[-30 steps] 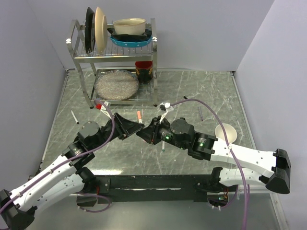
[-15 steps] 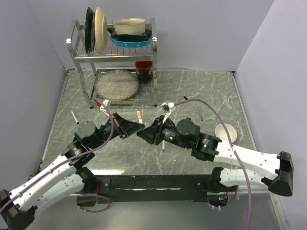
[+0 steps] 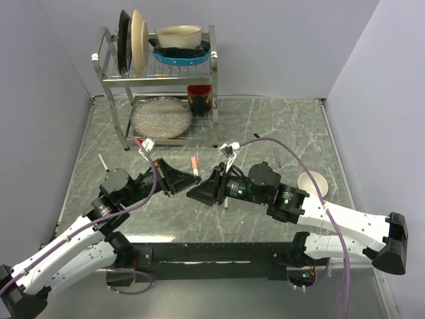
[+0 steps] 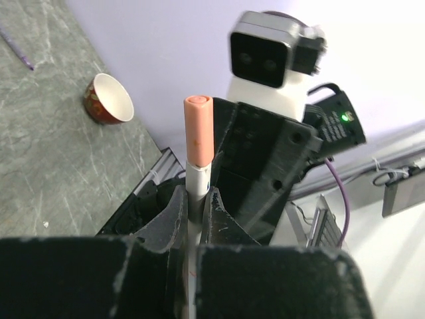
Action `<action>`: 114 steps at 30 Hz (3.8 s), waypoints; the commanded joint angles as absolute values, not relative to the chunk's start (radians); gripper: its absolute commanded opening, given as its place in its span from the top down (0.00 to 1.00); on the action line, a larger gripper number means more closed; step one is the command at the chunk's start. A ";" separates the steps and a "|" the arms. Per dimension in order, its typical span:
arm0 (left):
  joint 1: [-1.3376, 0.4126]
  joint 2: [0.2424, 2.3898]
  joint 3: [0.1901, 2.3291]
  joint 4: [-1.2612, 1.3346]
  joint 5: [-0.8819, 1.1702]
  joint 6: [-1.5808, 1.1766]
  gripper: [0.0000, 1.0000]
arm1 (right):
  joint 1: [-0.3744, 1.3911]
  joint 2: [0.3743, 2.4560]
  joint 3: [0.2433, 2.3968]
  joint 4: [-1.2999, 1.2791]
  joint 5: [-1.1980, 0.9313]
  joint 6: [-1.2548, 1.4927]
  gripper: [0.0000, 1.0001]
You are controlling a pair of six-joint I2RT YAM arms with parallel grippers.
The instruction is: Insert the pens into the pen caps
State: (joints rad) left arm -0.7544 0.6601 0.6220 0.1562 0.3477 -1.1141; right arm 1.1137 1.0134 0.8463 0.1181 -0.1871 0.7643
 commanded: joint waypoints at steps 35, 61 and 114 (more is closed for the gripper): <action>-0.758 0.667 0.773 0.176 0.379 -0.959 0.20 | 1.114 0.950 0.833 0.253 -0.382 0.798 1.00; -0.758 0.681 0.796 0.173 0.325 -0.969 0.82 | 1.115 0.930 0.845 0.262 -0.423 0.781 1.00; -1.063 0.598 0.462 0.209 0.301 -1.144 0.99 | 0.865 1.129 1.270 0.121 -0.318 0.603 1.00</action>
State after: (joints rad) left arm -0.9104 0.5900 0.5079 0.4515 -0.0353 -1.1080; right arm 0.9546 1.1091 1.1095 -0.2665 -0.5861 0.6136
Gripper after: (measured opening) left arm 0.071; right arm 0.224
